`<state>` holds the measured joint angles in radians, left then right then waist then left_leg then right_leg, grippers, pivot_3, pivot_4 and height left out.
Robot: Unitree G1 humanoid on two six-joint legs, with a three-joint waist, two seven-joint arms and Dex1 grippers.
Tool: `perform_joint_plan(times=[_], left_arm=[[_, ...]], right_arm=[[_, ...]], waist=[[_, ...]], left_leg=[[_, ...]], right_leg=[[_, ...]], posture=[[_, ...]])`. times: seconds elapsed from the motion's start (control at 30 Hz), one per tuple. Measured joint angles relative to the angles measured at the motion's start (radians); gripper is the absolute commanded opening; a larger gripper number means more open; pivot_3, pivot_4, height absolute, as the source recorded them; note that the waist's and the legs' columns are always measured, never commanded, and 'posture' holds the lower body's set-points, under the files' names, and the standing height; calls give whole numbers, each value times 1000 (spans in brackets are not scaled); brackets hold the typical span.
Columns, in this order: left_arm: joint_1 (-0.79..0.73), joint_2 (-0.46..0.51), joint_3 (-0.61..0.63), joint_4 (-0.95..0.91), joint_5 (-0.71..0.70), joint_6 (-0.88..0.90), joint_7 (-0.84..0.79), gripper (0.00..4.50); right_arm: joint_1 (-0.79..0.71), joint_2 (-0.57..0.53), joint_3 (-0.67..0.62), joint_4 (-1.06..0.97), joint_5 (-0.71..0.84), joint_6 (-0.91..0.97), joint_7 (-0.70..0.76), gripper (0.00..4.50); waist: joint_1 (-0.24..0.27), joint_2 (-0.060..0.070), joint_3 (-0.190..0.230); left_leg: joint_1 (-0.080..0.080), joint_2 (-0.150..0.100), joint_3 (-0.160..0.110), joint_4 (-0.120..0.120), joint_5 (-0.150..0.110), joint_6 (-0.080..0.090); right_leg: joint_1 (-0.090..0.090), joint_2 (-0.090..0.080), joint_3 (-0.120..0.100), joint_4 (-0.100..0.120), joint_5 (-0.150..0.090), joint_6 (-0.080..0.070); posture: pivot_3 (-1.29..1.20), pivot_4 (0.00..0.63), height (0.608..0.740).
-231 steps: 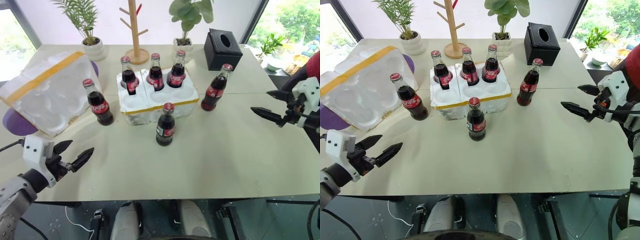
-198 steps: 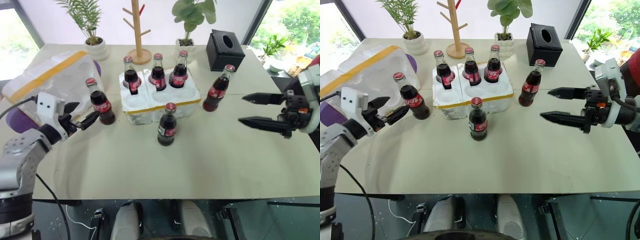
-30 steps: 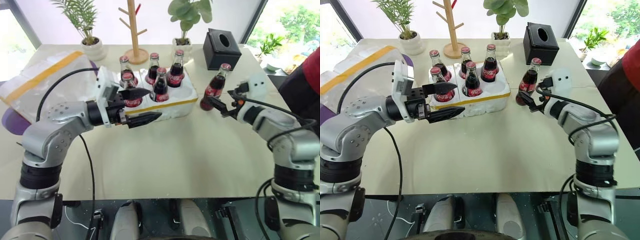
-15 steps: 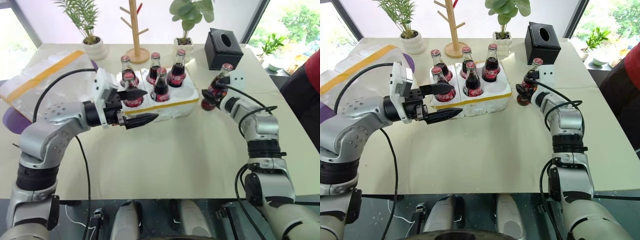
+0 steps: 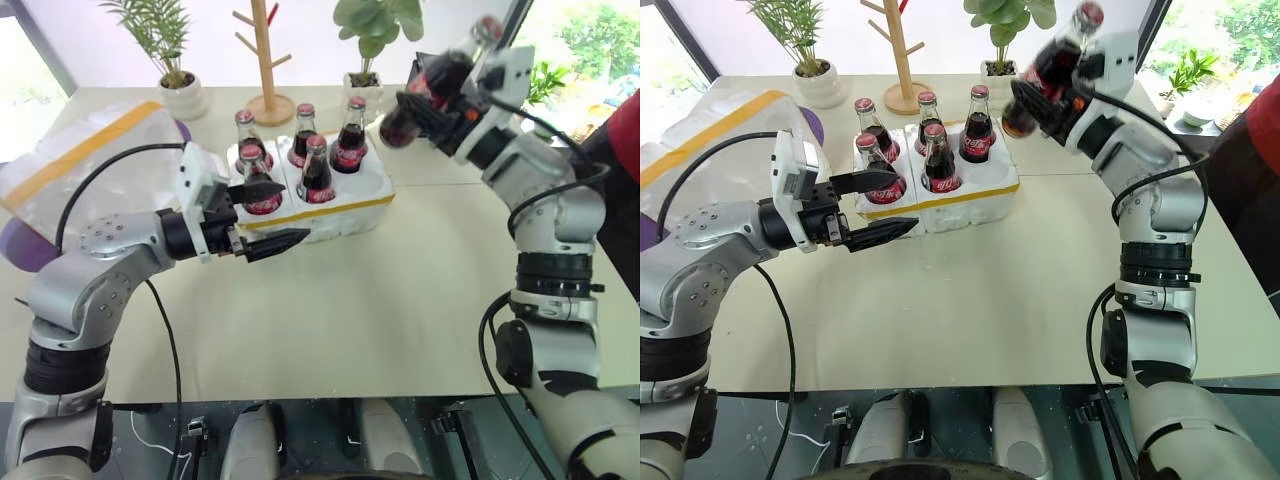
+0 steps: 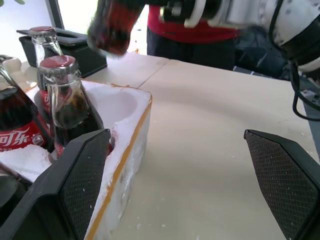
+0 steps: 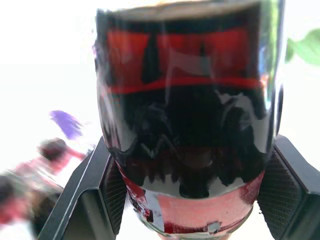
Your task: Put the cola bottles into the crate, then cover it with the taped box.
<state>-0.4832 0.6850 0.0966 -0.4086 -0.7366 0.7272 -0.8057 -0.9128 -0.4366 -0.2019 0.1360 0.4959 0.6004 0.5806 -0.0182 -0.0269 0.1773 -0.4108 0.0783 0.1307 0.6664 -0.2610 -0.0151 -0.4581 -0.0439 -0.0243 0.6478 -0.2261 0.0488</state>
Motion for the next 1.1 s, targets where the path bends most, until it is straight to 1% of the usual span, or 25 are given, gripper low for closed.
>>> perform_joint_plan(times=[0.1, 0.27, 0.47, 0.57, 0.63, 0.73, 0.77, 0.87, 0.97, 1.03, 1.1], left_arm=[[0, 0, 0, 0, 0, 0, 1, 4500], [-1, 0, 0, 0, 0, 0, 2, 4500], [-2, 1, 0, 1, 5, -3, 1, 4500], [-3, 1, 0, 2, 8, -13, 0, 4500], [-4, 2, 0, 11, 10, -16, -2, 4500], [-7, 7, 0, 20, 18, -17, -6, 4500], [-13, 8, -1, 21, 19, -17, -9, 4500], [-16, 26, 1, 21, 21, -19, -19, 4500], [-7, 55, 22, 13, 16, -15, -20, 4500], [13, 89, 65, 4, -2, 0, -20, 4500], [53, 138, 138, -15, -37, 29, -20, 4500]], right_arm=[[12, 12, 65, -8, -10, 18, 18, 2757], [45, 23, 147, 31, -76, 18, 16, 2757], [72, -15, 232, 42, -140, 8, 85, 2757], [71, -9, 278, 86, -188, -40, 103, 2757], [56, 13, 297, 164, -222, -75, 108, 2757], [4, 41, 305, 280, -263, -130, 108, 4267], [-15, 45, 304, 312, -276, -140, 107, 4471], [-32, 47, 301, 355, -288, -160, 112, 4471], [-33, 36, 293, 343, -285, -144, 128, 4471], [-32, 0, 280, 294, -269, -91, 156, 4471], [-31, -69, 249, 214, -227, -32, 207, 4471]], waist=[[1, 0, 0], [5, 0, 0], [1, 0, 0], [1, 0, 0], [1, 0, 0], [-2, -1, 0], [-4, -1, 0], [-3, -1, -1], [-3, -1, 0], [-1, -1, 0], [3, 0, 0]], left_leg=[[0, -1, 1, 1, 0, 0], [-1, -1, 1, 1, 0, 0], [-1, -1, 1, 1, 0, 0], [-1, -1, 0, 1, 0, 0], [-1, -1, 0, 1, 0, 0], [0, -1, 1, 1, 0, 0], [0, -1, 1, 1, 0, 0], [1, -1, 1, 1, 0, 0], [1, -1, 1, 1, 0, 0], [0, -1, 1, 1, 0, 0], [-1, 0, 1, 0, 0, 0]], right_leg=[[0, -2, 0, 0, 0, 0], [-1, -2, 0, 0, 0, 0], [-1, -1, 0, 0, 0, 0], [-1, -1, 0, 0, 0, 0], [-1, -1, 0, 0, 0, 0], [0, -1, 0, 0, 0, 0], [0, -1, 0, 0, 0, 0], [1, -1, 0, 0, 0, 0], [1, -1, 0, 0, 0, 0], [0, -1, 0, 0, 0, 0], [-2, -1, 0, 0, 0, 0]], posture=[[0, 150, 740], [0, 150, 740], [0, 150, 740], [0, 150, 740], [0, 150, 740], [0, 150, 740], [0, 150, 740], [0, 150, 740], [0, 150, 740], [0, 150, 740], [0, 150, 740]])
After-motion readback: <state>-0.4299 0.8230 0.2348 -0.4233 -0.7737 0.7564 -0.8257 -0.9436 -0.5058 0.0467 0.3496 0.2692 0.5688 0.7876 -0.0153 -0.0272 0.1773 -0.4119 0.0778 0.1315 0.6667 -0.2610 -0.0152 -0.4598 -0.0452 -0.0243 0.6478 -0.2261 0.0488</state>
